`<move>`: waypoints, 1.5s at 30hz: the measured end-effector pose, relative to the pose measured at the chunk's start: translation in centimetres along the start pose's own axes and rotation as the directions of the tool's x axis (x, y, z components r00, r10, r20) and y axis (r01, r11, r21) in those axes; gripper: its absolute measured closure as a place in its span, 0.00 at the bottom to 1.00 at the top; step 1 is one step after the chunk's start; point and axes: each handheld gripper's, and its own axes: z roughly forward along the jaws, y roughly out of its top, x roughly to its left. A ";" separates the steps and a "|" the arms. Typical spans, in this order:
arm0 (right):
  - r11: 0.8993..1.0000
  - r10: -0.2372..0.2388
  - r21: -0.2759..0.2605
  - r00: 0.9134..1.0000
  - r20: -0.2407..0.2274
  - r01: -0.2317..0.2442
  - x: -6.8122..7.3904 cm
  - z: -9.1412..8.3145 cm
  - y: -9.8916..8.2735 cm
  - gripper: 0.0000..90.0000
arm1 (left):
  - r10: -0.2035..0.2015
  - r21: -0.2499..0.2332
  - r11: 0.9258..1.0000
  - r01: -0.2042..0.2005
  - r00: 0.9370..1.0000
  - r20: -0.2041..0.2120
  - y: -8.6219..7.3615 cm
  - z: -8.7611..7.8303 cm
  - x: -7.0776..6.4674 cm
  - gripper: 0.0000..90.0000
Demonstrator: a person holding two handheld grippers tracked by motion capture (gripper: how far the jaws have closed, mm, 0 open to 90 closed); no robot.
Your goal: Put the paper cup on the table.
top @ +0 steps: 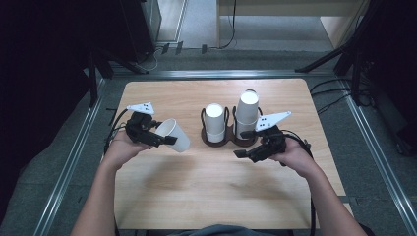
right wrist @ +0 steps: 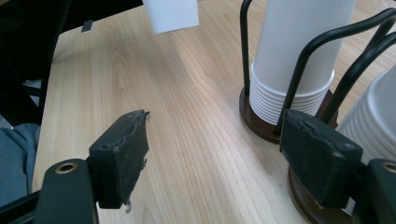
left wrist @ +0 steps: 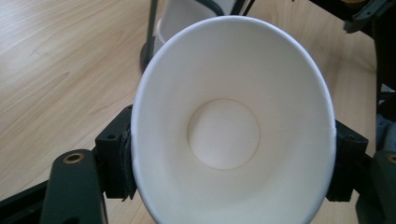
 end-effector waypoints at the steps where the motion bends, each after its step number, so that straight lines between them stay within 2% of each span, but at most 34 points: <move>1: 1.000 0.001 -0.001 1.000 0.004 -0.001 0.0 0.0 0.0 0.27 | -0.002 0.002 1.000 0.002 1.000 -0.007 0.0 -0.1 0.2 0.27; 10: 1.000 0.019 -0.009 1.000 0.011 -0.019 0.2 -0.5 -0.4 0.27 | -0.017 0.014 1.000 0.018 0.998 -0.067 0.1 -1.0 1.8 0.27; 12: 1.000 0.023 -0.007 1.000 0.017 -0.023 0.3 -0.6 -0.6 0.27 | -0.033 0.008 0.999 0.033 0.996 -0.088 0.0 -1.3 2.2 0.27; 14: 1.000 0.027 -0.005 0.999 0.021 -0.026 0.3 -0.8 -0.8 0.27 | -0.045 0.001 0.999 0.045 0.995 -0.091 -0.2 -1.5 2.7 0.27; 17: 0.999 0.037 -0.007 0.999 0.027 -0.037 0.1 -0.8 -1.1 0.27 | -0.047 0.039 0.998 0.053 0.989 -0.142 -0.2 -1.5 3.3 0.27; 20: 0.999 0.053 -0.003 0.998 0.041 -0.053 -0.2 -0.9 -1.4 0.27 | -0.055 0.039 0.997 0.062 0.986 -0.158 -0.3 -1.8 3.9 0.27; 23: 0.998 0.059 0.001 0.997 0.050 -0.059 -0.2 -0.9 -1.7 0.27 | -0.076 0.044 0.995 0.085 0.980 -0.186 -0.4 -1.8 4.6 0.27; 25: 0.998 0.061 0.002 0.997 0.053 -0.061 -0.3 -1.0 -1.9 0.27 | -0.083 0.062 0.993 0.099 0.972 -0.220 -0.5 -1.7 5.0 0.27; 29: 0.997 0.072 -0.003 0.996 0.055 -0.072 -0.2 -1.2 -2.1 0.27 | -0.103 0.068 0.990 0.123 0.963 -0.250 -0.7 -1.3 5.9 0.27; 30: 0.997 0.074 -0.004 0.996 0.059 -0.073 -0.2 -1.2 -2.1 0.27 | -0.107 0.072 0.989 0.130 0.959 -0.263 -0.7 -1.2 6.1 0.27; 32: 0.998 0.068 -0.004 0.996 0.061 -0.068 -0.2 -1.3 -2.2 0.27 | -0.110 0.084 0.986 0.141 0.947 -0.300 -0.8 -0.8 6.4 0.27; 34: 0.998 0.065 0.000 0.995 0.070 -0.065 -0.1 -1.4 -2.4 0.27 | -0.130 0.110 0.979 0.173 0.939 -0.317 -0.7 -0.5 6.7 0.27; 36: 0.997 0.072 0.002 0.995 0.072 -0.072 0.0 -1.5 -2.5 0.27 | -0.124 0.130 0.975 0.179 0.930 -0.347 -0.5 -0.1 6.9 0.27; 38: 0.997 0.077 0.001 0.994 0.075 -0.078 0.1 -1.6 -2.6 0.27 | -0.123 0.135 0.975 0.177 0.933 -0.339 -0.4 0.2 7.0 0.27; 39: 0.997 0.078 0.001 0.994 0.076 -0.078 0.1 -1.6 -2.6 0.27 | -0.121 0.141 0.974 0.177 0.932 -0.341 -0.4 0.3 7.1 0.27; 45: 0.996 0.084 -0.001 0.993 0.088 -0.084 0.0 -1.8 -2.9 0.27 | -0.130 0.149 0.970 0.194 0.925 -0.358 -0.5 0.9 7.6 0.26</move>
